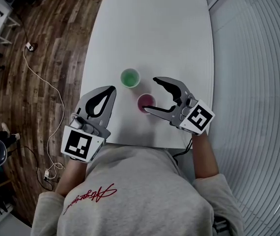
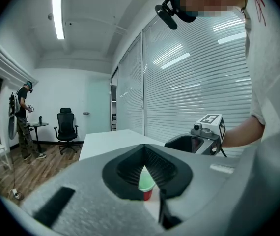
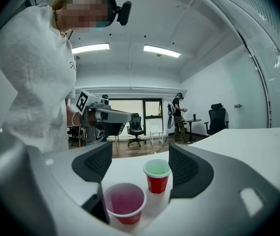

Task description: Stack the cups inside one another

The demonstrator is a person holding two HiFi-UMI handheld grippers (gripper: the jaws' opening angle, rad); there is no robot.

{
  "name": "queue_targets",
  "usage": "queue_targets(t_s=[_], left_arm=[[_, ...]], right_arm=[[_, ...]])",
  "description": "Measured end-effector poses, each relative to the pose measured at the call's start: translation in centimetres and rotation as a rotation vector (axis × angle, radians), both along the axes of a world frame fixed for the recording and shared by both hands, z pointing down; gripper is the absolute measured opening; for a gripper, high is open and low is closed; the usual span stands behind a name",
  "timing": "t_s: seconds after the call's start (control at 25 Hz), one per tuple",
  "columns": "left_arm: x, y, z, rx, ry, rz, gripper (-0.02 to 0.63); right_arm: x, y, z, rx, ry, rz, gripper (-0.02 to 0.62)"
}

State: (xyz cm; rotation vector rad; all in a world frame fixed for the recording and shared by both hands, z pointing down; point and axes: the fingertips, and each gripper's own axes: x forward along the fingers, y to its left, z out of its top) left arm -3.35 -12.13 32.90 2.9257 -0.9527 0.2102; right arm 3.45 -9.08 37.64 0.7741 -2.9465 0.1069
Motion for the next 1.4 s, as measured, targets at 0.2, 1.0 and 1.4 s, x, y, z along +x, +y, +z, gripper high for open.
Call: queue_targets(t_s=[0.2, 1.0, 1.4], left_arm=[[1.4, 2.4, 2.1, -0.018, -0.057, 0.044, -0.006], [4.0, 1.9, 2.6, -0.019, -0.055, 0.092, -0.006], [4.2, 1.5, 2.9, -0.037, -0.067, 0.077, -0.006]], right_arm=[[1.1, 2.6, 0.2, 0.053, -0.018, 0.021, 0.353], [2.2, 4.1, 1.8, 0.018, -0.031, 0.039, 0.353], [2.0, 4.2, 2.7, 0.005, -0.014, 0.024, 0.353]])
